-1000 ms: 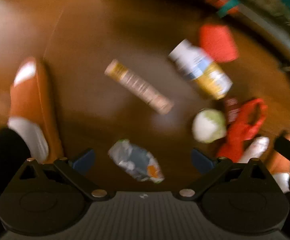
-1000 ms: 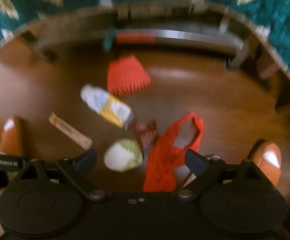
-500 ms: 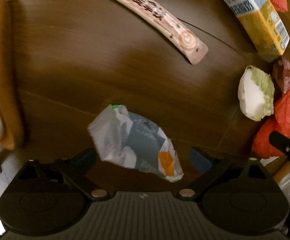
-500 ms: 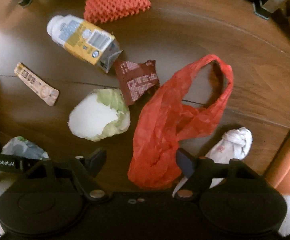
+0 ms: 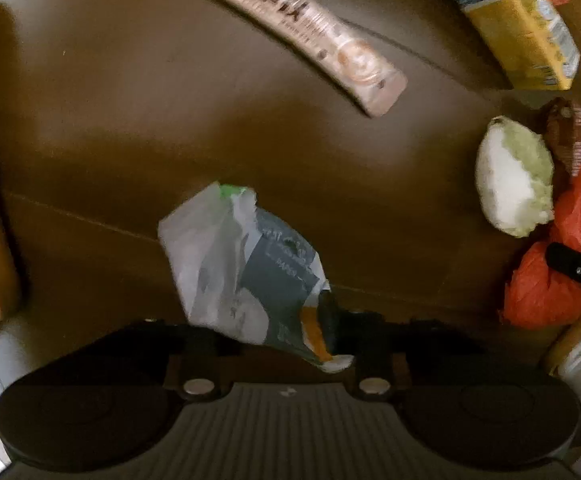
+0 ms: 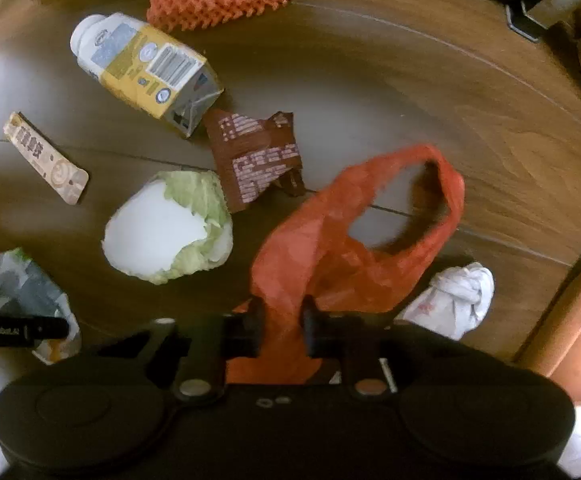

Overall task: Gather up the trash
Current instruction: 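Grasp the white plastic wrapper with the left tool while the right tool grasps the red plastic bag, then carry wrapper and red bag to the teal bin and release them inside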

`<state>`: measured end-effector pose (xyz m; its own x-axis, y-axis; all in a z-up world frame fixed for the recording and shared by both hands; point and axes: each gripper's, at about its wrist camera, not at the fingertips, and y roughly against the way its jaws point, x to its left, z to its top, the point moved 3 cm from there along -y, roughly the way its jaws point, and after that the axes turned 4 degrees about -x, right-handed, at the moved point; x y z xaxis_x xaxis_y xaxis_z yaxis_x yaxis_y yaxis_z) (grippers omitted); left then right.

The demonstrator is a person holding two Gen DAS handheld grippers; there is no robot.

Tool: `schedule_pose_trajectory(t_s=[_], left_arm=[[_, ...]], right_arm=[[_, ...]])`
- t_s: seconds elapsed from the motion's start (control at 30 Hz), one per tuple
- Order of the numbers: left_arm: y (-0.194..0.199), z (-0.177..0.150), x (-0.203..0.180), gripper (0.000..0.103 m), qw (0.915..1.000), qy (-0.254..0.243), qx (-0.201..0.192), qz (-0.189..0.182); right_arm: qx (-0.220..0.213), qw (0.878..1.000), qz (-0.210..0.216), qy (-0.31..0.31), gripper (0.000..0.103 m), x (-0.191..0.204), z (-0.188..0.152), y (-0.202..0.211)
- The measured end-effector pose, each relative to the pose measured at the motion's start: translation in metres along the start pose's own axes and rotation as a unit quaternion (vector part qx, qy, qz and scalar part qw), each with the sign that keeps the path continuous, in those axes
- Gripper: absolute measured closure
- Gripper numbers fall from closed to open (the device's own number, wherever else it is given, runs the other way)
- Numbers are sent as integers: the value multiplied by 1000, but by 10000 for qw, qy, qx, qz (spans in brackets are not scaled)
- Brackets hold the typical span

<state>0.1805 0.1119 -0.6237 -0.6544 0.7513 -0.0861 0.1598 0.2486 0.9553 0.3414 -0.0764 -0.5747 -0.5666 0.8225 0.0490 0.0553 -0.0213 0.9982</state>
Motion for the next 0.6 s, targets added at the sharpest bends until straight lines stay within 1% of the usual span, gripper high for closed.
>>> schedule_pose_trajectory(t_s=[0.07, 0.1, 0.13, 0.27, 0.33, 0.43, 0.6], left_arm=[[6, 0, -4, 92, 9999, -90, -102, -27], [9, 0, -6, 95, 9998, -127, -156, -47], [13, 0, -8, 96, 9996, -169, -209, -75], [35, -1, -18, 97, 9985, -382, -384, 7], [55, 2, -23, 97, 9975, -479, -515, 15], [86, -1, -33, 96, 9941, -763, -771, 33], [138, -7, -35, 96, 9872, -976, -1262, -31]], right_arm=[[38, 10000, -50, -50, 92, -1, 1, 7], [46, 10000, -68, -50, 93, 0, 2, 13], [36, 9999, -105, -63, 93, 0, 3, 19], [-110, 9997, -143, -169, 94, 0, 5, 50], [-260, 9993, -161, -205, 94, 1, 6, 70], [-551, 9982, -157, -190, 94, 2, 7, 102], [-1092, 9939, -45, -162, 94, 7, -2, 161]])
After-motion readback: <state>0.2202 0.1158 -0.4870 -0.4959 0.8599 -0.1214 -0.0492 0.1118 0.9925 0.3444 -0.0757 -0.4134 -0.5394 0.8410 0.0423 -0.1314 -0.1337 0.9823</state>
